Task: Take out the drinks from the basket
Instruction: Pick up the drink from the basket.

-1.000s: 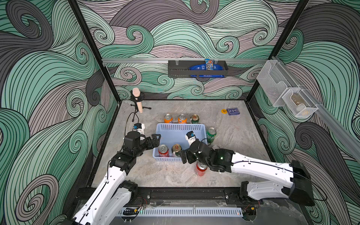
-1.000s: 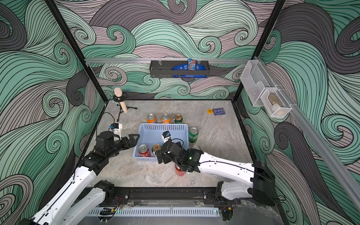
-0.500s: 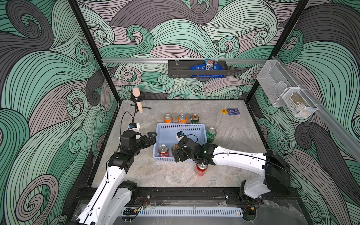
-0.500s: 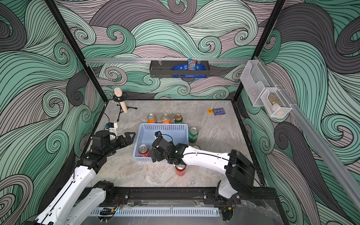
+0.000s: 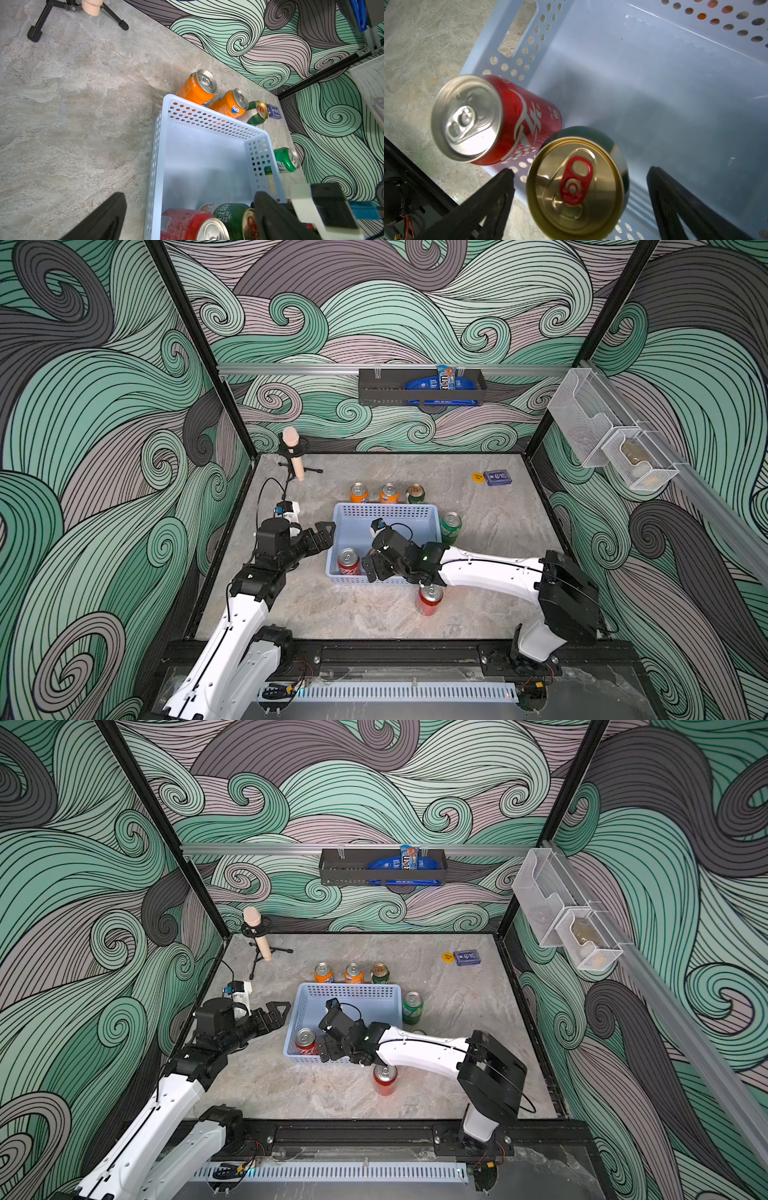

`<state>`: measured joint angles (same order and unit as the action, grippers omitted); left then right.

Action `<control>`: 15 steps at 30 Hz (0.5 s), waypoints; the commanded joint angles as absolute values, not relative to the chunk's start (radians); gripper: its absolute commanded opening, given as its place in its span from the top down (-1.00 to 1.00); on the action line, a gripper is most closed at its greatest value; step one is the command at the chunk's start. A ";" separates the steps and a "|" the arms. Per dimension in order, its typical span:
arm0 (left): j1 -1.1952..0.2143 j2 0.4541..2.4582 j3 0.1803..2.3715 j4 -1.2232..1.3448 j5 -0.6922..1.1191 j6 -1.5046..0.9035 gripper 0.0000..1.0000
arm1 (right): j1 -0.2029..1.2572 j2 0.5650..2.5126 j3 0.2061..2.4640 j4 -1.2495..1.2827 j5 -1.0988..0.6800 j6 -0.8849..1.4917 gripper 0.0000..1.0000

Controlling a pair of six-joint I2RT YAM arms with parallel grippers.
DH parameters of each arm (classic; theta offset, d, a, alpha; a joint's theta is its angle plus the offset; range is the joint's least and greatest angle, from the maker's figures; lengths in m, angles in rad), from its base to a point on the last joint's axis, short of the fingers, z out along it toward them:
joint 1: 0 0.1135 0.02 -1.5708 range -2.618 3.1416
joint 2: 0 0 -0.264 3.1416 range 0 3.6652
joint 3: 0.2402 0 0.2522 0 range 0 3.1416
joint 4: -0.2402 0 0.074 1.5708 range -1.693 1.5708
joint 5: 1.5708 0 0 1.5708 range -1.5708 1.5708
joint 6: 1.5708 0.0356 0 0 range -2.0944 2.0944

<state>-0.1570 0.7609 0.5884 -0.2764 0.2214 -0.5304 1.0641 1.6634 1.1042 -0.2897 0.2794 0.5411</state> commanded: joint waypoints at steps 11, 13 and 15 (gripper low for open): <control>-0.149 0.752 0.618 -0.256 0.245 -0.514 -0.97 | 1.039 1.704 1.081 -0.172 0.273 0.530 -0.80; -0.149 0.753 0.618 -0.256 0.248 -0.514 -0.97 | 1.039 1.701 1.073 -0.164 0.271 0.525 -0.71; -0.149 0.753 0.618 -0.256 0.250 -0.515 -0.97 | 1.039 1.696 1.065 -0.156 0.268 0.524 -0.65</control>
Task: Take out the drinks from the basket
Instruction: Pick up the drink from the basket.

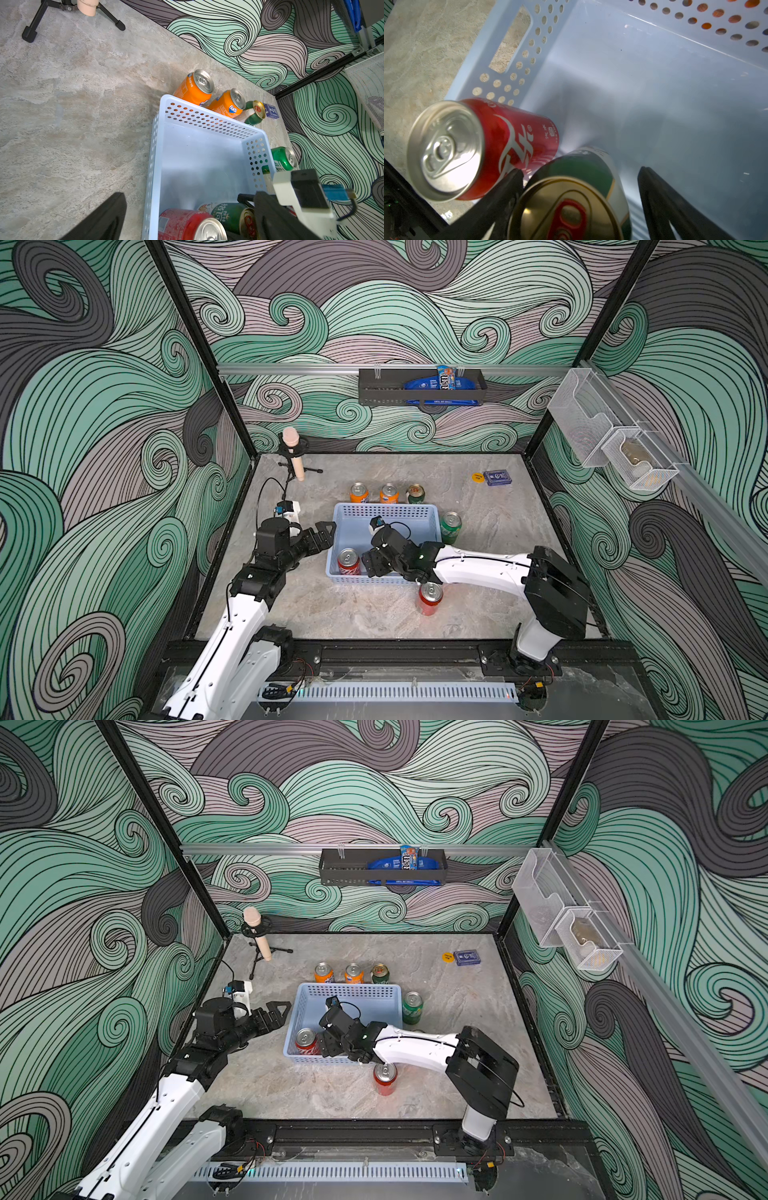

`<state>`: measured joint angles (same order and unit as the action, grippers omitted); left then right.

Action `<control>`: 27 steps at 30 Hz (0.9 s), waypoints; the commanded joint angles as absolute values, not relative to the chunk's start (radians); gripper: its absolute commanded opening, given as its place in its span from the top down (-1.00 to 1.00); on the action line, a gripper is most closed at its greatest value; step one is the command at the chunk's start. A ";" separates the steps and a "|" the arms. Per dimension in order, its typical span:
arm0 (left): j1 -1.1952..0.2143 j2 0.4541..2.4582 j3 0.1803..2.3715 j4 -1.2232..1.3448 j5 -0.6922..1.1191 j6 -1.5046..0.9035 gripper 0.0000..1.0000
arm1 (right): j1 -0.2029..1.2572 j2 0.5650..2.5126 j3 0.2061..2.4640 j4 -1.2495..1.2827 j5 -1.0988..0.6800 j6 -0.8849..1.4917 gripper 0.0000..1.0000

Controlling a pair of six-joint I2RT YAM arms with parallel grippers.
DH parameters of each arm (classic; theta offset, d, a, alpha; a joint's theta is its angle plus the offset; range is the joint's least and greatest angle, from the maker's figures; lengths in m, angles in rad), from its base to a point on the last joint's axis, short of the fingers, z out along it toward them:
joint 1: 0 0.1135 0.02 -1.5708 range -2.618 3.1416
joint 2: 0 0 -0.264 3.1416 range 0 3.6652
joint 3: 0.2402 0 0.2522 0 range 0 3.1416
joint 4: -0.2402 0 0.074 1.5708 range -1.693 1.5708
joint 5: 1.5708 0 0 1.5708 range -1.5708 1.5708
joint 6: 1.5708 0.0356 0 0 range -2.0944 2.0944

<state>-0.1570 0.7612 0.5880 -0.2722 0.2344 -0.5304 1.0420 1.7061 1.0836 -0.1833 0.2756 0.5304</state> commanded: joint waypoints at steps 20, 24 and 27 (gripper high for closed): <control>-0.149 0.753 0.613 -0.245 0.270 -0.515 -0.97 | 1.031 1.550 1.025 -0.156 0.313 0.495 -0.24; -0.149 0.747 0.611 -0.241 0.273 -0.514 -0.97 | 1.015 1.502 1.038 -0.158 0.316 0.450 -0.25; -0.149 0.744 0.609 -0.238 0.279 -0.513 -0.97 | 1.002 1.459 1.042 -0.160 0.312 0.434 -0.25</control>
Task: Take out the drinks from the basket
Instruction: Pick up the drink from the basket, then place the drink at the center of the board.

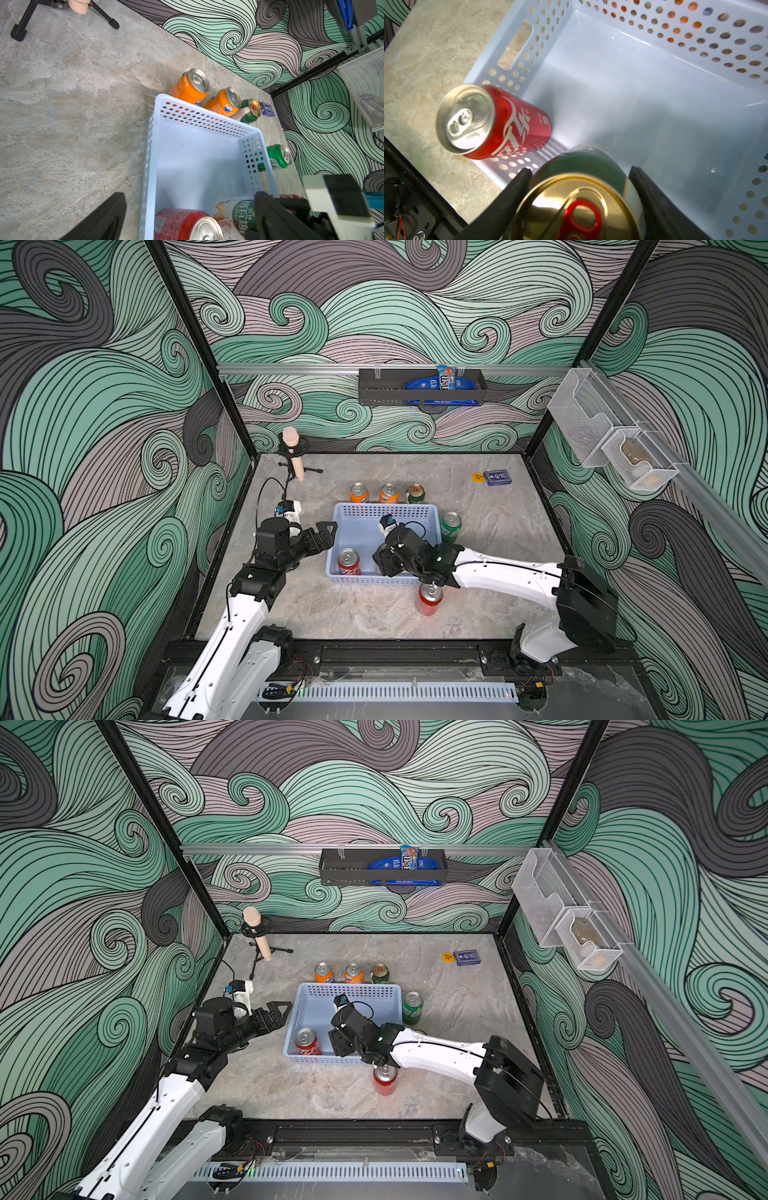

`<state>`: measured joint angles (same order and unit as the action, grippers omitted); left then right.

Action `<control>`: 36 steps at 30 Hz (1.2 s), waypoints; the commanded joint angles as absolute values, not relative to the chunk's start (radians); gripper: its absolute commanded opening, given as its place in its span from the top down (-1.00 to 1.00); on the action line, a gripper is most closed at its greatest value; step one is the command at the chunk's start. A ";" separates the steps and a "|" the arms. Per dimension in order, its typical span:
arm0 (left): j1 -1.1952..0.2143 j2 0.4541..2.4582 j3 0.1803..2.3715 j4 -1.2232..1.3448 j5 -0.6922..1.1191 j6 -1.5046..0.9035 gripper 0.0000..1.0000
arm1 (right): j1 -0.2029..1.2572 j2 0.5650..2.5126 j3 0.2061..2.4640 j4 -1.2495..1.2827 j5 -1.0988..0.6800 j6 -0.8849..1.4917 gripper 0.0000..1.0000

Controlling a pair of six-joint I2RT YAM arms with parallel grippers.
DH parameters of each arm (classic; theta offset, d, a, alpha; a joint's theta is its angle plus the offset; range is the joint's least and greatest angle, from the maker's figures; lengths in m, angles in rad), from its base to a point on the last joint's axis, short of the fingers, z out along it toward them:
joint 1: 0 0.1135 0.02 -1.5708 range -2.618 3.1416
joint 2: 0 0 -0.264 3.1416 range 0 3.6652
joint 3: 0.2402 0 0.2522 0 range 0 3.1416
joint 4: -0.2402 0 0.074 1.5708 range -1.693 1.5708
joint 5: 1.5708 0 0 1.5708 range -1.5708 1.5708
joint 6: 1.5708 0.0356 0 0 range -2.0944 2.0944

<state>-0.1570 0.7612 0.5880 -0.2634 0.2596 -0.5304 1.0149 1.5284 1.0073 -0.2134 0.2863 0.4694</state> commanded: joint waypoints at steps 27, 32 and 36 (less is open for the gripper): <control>-0.229 0.617 0.573 -0.303 0.490 -0.634 -0.83 | 1.137 1.200 0.973 -0.219 0.157 0.331 -0.20; -0.277 0.633 0.605 -0.350 0.430 -0.646 -0.81 | 1.207 1.209 0.921 -0.219 0.201 0.363 -0.19; -0.283 0.642 0.600 -0.342 0.407 -0.636 -0.86 | 1.238 1.231 0.878 -0.215 0.221 0.386 -0.19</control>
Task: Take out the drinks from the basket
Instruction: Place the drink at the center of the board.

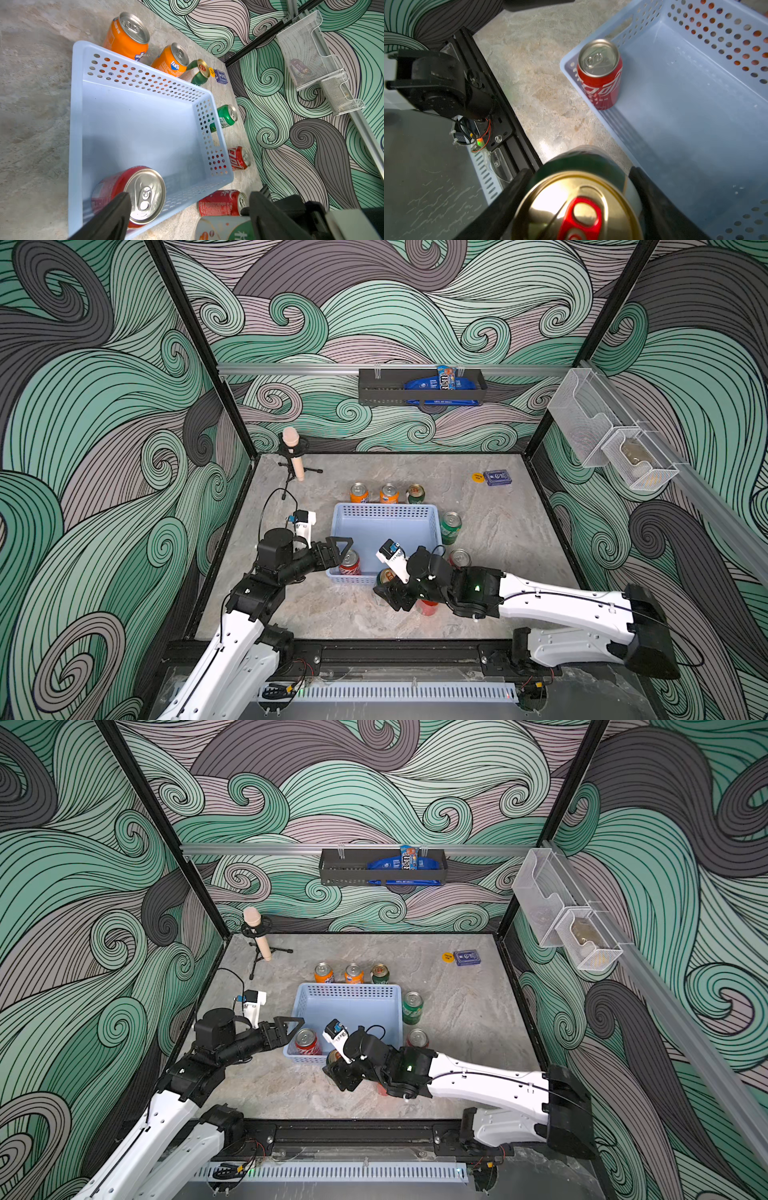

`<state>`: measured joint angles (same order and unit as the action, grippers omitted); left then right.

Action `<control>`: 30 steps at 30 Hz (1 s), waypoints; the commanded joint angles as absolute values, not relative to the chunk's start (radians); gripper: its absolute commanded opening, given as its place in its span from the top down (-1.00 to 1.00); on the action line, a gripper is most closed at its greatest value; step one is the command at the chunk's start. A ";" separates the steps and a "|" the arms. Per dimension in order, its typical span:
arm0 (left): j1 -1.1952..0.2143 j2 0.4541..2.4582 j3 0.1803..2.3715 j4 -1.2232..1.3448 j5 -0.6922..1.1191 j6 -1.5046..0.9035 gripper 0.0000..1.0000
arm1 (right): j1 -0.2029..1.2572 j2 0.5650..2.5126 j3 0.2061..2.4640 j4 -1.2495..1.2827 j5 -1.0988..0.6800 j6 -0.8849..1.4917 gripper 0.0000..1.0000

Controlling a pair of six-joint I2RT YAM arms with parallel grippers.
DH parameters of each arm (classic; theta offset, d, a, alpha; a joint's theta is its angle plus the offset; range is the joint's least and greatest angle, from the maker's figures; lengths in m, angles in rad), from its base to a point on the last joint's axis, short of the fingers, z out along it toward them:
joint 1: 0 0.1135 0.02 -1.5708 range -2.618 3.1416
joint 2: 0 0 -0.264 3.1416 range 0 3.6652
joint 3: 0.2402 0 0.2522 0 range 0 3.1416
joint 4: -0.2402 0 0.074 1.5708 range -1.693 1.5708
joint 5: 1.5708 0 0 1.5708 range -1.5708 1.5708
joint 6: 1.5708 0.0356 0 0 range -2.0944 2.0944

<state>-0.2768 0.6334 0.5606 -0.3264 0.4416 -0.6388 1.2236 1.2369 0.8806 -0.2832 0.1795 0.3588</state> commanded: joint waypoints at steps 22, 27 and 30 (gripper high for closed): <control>-0.282 0.685 0.598 -0.304 0.276 -0.557 -0.96 | 1.273 1.323 0.774 -0.161 0.316 0.445 -0.19; -0.282 0.676 0.592 -0.291 0.264 -0.556 -0.97 | 1.280 1.373 0.780 -0.142 0.323 0.453 -0.20; -0.281 0.675 0.595 -0.295 0.258 -0.552 -0.97 | 1.283 1.399 0.785 -0.132 0.320 0.457 -0.20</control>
<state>-0.2775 0.6834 0.5735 -0.3138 0.2783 -0.5762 1.2793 1.3937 0.7582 -0.1856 0.2958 0.4362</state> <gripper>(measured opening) 0.987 0.683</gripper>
